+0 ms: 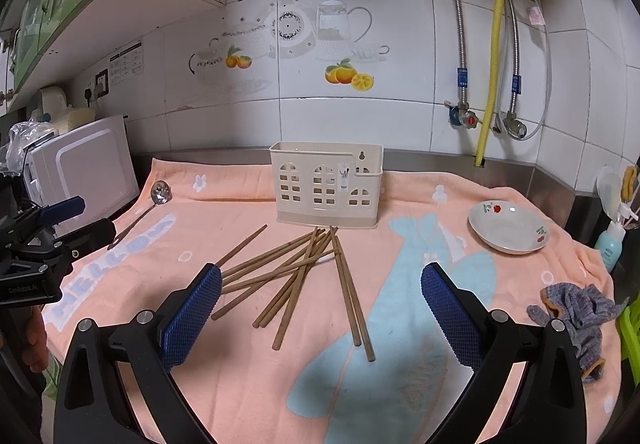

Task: Organize utensils
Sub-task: 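Move the left tool toward the wooden chopsticks while the right tool approaches them too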

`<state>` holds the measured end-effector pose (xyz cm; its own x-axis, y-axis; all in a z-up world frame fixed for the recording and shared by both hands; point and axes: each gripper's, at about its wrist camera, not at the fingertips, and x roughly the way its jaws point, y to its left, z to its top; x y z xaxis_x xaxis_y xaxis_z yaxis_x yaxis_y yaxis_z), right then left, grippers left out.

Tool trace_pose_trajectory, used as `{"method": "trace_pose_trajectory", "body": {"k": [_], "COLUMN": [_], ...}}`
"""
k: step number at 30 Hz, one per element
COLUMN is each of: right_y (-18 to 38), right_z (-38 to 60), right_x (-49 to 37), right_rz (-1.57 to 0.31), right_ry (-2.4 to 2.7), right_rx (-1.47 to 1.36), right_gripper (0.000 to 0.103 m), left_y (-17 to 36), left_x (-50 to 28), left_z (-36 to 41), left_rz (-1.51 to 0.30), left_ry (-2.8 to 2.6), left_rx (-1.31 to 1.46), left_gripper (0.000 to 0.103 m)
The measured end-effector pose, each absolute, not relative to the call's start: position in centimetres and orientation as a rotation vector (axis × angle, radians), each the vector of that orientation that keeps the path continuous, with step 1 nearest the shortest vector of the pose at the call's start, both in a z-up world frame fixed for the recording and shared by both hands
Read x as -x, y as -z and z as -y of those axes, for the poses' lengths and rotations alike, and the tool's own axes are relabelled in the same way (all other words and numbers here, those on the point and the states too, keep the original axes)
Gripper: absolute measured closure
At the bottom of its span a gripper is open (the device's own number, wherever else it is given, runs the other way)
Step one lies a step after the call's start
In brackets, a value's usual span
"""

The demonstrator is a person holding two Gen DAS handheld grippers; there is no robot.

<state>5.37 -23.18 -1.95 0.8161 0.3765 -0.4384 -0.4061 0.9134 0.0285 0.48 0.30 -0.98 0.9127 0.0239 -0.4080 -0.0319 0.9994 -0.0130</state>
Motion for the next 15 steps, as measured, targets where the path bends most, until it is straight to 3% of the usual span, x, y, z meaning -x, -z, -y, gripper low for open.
{"method": "trace_pose_trajectory", "body": {"k": [15], "right_y": [3.2], "right_z": [22.5], "right_x": [-6.4], "right_rz": [-0.500], "right_ry": [-0.430], "right_rx": [0.084], "right_gripper": [0.006], "left_y": [2.3], "left_x": [-1.7], "left_z": [-1.2], "left_rz": [-0.493], "left_ry": [-0.055], "left_rx": [0.028], "left_gripper": [0.005]}}
